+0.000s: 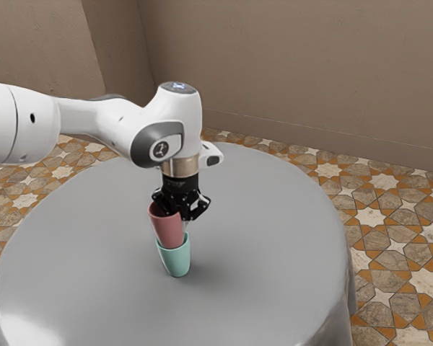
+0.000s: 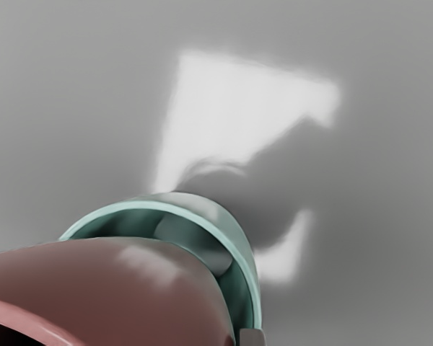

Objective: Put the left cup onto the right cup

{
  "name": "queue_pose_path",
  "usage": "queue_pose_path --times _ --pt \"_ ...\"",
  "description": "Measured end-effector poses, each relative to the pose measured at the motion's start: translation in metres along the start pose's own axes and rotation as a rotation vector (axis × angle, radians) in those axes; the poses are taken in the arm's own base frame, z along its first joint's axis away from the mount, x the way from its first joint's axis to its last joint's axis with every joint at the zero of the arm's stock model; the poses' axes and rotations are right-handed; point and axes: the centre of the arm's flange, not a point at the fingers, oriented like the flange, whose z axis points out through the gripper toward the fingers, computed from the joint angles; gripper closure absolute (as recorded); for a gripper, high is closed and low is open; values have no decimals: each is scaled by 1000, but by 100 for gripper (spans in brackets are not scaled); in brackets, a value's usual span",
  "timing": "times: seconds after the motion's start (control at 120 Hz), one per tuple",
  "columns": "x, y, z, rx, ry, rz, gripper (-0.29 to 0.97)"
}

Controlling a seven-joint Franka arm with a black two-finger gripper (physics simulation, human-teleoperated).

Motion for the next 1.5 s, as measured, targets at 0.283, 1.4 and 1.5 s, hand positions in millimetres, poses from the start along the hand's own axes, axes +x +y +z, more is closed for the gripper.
queue_pose_path --times 0.283,1.4,1.5 --pt "2 0 7 2 -11 -9 78" --pt "23 -10 -102 -29 130 -21 1" --pt "29 -28 -118 -17 119 -33 0"
